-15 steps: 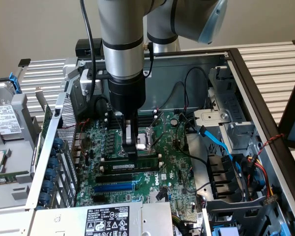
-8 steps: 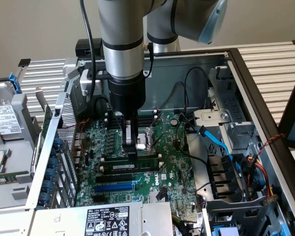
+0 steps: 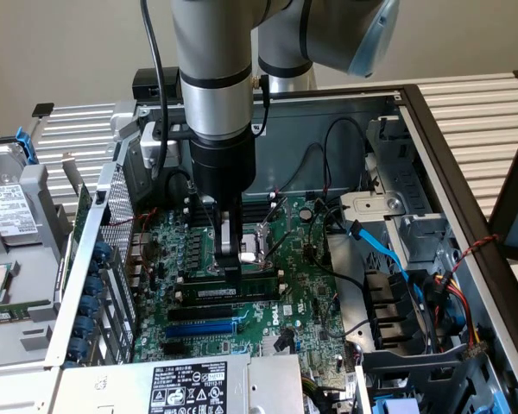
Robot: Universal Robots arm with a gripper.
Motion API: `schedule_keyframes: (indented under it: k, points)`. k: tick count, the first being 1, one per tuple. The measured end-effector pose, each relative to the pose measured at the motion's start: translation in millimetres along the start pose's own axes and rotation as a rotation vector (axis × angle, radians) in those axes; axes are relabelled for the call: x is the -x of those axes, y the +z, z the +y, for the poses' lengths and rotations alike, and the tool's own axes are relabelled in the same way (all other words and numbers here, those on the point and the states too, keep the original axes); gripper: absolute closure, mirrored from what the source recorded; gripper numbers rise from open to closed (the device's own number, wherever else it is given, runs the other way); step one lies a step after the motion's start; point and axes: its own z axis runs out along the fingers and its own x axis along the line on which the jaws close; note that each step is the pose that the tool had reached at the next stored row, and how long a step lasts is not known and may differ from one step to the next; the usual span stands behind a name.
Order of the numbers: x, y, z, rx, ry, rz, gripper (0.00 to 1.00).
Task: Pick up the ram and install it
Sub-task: 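Press down the ram until it locks into place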
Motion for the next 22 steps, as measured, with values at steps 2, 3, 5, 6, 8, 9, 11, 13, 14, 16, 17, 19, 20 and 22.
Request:
schedule_keyframes:
  k: [2,3,5,6,8,9,11,13,14,16,17,19,20,22]
  points:
    - [-0.8,0.1,0.0,0.0001,0.000,0.0000,0.89]
    - [-0.8,0.1,0.0,0.0000,0.000,0.0000,0.89]
    - [-0.8,0.1,0.0,0.0000,0.000,0.0000,0.89]
    - [-0.8,0.1,-0.1,0.0000,0.000,0.0000,0.89]
    - [-0.7,0.1,-0.1,0.0000,0.000,0.0000,0.89]
    - [-0.7,0.1,0.0,0.0000,0.000,0.0000,0.89]
    - [-0.7,0.1,-0.1,0.0000,0.000,0.0000,0.89]
    - [-0.7,0.1,0.0,0.0000,0.000,0.0000,0.89]
    - [-0.7,0.1,0.0,0.0000,0.000,0.0000,0.89]
    - [-0.7,0.1,0.0,0.0000,0.000,0.0000,0.89]
    - [-0.7,0.1,0.0,0.0000,0.000,0.0000,0.89]
    - [-0.7,0.1,0.0,0.0000,0.000,0.0000,0.89]
    - [-0.7,0.1,0.0,0.0000,0.000,0.0000,0.89]
    - [-0.7,0.1,0.1,0.0000,0.000,0.0000,0.89]
